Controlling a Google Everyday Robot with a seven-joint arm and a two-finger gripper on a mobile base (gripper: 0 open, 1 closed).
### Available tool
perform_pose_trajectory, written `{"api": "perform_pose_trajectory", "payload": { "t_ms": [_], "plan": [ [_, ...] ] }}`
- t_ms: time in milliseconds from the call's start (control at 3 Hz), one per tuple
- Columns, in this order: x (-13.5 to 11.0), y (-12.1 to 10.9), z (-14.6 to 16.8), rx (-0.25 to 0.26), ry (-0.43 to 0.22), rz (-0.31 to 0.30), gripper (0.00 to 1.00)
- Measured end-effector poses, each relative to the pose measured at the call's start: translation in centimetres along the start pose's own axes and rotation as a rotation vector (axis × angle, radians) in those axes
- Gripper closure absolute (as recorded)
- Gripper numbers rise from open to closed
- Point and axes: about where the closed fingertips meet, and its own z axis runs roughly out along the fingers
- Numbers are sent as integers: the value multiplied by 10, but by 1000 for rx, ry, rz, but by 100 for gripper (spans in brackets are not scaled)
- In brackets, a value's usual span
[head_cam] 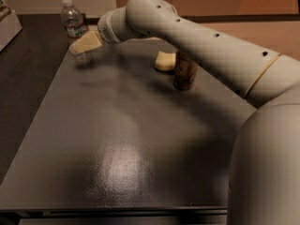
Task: Pick water bottle
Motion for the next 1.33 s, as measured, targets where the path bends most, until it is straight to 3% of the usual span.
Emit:
{"api": "perform_pose_trajectory", "payload": {
  "t_ms": [667,1333],
  "plan": [
    [-13,3,30,33,-71,-7,0],
    [-29,1,53,17,-111,13,0]
  ]
}}
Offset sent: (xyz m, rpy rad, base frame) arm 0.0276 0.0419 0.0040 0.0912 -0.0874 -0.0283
